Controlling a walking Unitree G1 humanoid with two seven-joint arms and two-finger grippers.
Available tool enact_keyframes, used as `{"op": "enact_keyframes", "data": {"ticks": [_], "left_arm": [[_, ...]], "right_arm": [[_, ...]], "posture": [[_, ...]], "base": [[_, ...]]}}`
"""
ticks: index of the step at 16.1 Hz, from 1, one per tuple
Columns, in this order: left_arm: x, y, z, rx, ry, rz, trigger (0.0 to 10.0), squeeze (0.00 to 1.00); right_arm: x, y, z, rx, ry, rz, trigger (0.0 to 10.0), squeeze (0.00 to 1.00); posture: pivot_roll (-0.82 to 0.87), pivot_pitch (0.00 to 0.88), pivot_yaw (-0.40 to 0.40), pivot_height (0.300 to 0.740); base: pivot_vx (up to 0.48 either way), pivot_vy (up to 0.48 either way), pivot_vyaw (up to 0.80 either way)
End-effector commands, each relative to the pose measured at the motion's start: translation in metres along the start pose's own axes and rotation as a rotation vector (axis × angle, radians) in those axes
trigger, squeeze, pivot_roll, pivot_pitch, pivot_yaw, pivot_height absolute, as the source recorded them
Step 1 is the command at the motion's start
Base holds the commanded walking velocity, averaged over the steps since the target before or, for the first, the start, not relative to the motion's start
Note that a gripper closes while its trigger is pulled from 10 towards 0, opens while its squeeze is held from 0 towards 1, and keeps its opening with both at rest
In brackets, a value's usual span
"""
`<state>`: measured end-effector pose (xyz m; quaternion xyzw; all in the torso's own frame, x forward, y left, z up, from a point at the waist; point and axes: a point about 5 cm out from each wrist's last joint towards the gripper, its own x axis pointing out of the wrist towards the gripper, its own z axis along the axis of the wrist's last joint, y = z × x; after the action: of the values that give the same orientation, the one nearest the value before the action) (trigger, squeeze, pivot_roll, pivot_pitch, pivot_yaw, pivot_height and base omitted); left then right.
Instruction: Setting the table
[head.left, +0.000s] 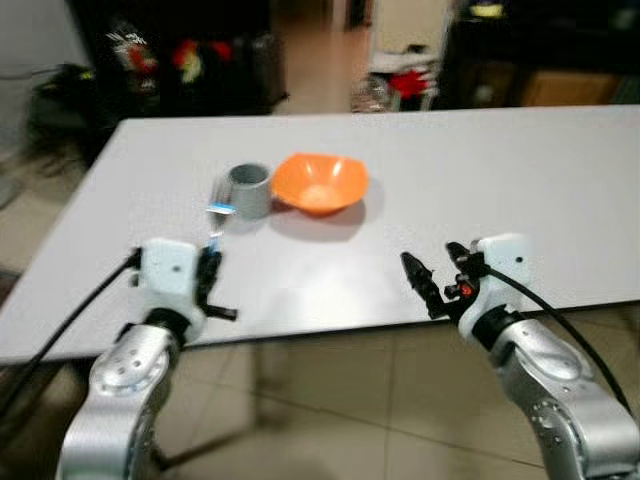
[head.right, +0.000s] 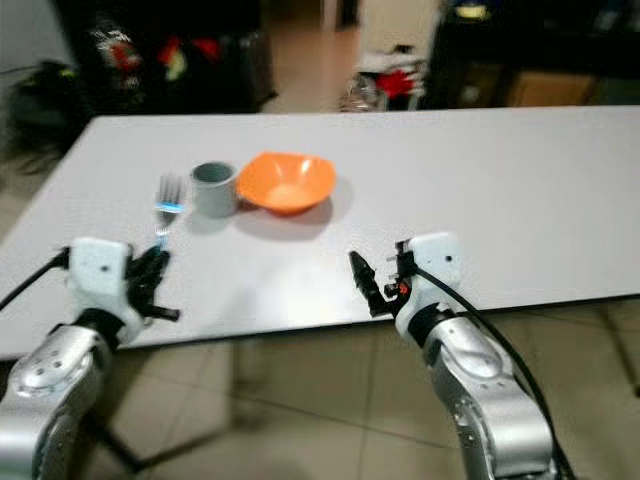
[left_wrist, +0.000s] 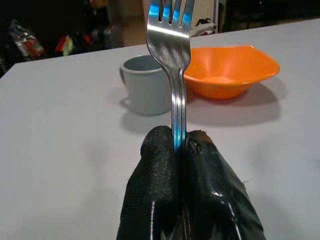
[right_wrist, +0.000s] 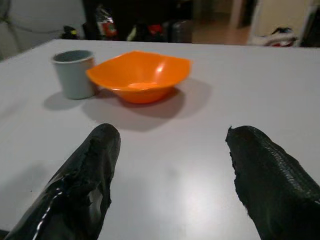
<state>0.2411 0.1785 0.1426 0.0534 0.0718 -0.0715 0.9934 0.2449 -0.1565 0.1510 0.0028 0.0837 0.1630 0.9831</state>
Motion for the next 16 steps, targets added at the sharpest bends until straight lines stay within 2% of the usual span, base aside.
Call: {"op": "enact_keyframes", "data": {"ticks": [1, 4, 6, 10, 13, 16], "left_arm": [[0.0, -0.006, 0.003, -0.004, -0.012, -0.02, 10.0, 0.0], [-0.003, -0.003, 0.001, -0.003, -0.002, -0.008, 10.0, 0.0], [0.0, -0.001, -0.003, 0.013, 0.033, 0.004, 10.0, 0.0], [0.009, 0.001, -0.01, 0.004, 0.101, -0.026, 10.0, 0.0], [0.022, 0.006, -0.019, 0.033, 0.202, -0.025, 10.0, 0.0], [0.036, 0.006, -0.026, -0.018, 0.279, -0.039, 10.0, 0.0]], "right_arm": [[-0.002, -0.004, 0.006, -0.02, -0.026, 0.002, 10.0, 0.0], [0.0, -0.004, 0.006, 0.002, -0.026, 0.027, 10.0, 0.0], [0.002, -0.001, 0.009, -0.036, -0.022, 0.115, 10.0, 0.0], [-0.003, 0.003, 0.017, -0.058, -0.024, 0.261, 10.0, 0.0], [-0.015, 0.012, 0.014, -0.111, 0.047, 0.488, 10.0, 0.0], [-0.021, 0.015, 0.01, -0.146, 0.09, 0.56, 10.0, 0.0]], "posture": [[-0.07, 0.0, 0.02, 0.74], [-0.05, 0.0, 0.017, 0.74], [-0.04, 0.0, 0.018, 0.74], [-0.06, 0.0, 0.041, 0.74], [-0.06, 0.0, 0.056, 0.74], [-0.07, 0.0, 0.058, 0.74]], "base": [[0.334, 0.0, 0.0], [0.335, 0.0, 0.0], [0.311, 0.0, 0.0], [0.0, 0.0, 0.0], [0.0, 0.0, 0.0], [0.0, 0.0, 0.0]]}}
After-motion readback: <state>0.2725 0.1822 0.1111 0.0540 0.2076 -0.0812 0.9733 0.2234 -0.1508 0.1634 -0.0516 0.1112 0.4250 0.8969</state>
